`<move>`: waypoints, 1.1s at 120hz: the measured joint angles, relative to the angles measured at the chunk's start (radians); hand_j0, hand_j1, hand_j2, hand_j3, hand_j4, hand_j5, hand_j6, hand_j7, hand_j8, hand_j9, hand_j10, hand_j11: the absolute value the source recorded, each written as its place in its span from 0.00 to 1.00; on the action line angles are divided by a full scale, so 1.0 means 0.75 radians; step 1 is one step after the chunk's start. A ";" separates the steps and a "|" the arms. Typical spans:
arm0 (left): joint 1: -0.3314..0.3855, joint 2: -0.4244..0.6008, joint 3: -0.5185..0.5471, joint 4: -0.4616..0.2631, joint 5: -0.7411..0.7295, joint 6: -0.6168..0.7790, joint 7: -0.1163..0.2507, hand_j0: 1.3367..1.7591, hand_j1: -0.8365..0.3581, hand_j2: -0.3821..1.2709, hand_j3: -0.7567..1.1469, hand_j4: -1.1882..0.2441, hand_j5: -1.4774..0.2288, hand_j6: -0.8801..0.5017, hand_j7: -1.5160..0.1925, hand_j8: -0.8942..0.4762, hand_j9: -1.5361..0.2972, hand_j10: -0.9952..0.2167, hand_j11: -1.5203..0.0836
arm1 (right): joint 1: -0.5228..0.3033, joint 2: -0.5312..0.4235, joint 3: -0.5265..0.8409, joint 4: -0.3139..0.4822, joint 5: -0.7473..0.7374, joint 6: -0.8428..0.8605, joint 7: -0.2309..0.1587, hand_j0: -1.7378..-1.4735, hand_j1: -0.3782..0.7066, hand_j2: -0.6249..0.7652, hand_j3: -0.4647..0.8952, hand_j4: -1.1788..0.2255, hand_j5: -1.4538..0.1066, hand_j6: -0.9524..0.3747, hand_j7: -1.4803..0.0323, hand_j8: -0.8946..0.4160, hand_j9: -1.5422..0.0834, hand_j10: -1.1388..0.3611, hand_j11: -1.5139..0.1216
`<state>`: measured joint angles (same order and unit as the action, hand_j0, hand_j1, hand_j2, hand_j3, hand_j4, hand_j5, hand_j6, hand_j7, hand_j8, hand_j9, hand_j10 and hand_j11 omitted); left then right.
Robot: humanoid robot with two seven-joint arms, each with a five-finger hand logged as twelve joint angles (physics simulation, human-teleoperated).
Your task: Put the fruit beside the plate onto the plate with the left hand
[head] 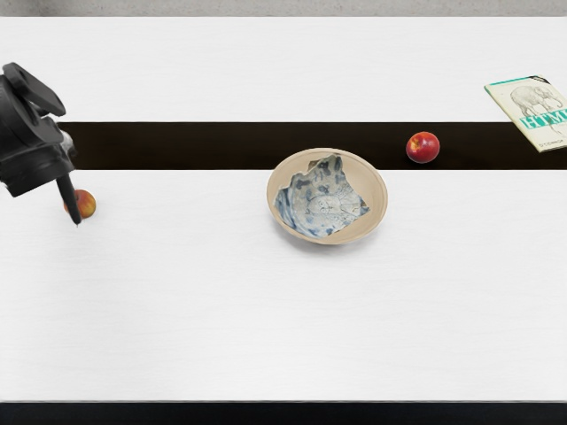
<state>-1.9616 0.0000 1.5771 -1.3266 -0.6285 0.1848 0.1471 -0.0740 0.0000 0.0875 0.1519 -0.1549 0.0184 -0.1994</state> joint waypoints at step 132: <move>0.261 0.000 -0.092 0.192 -0.004 0.205 -0.004 0.76 0.73 0.26 0.40 0.65 0.67 0.45 0.69 0.46 0.65 0.61 0.74 | 0.000 0.000 0.000 0.000 0.000 0.000 0.000 0.30 0.05 0.45 0.34 0.82 0.91 0.70 0.96 0.67 0.93 0.74 0.91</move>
<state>-1.7657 0.0000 1.5084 -1.1825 -0.6312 0.3386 0.1442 -0.0737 0.0000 0.0875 0.1521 -0.1549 0.0184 -0.1994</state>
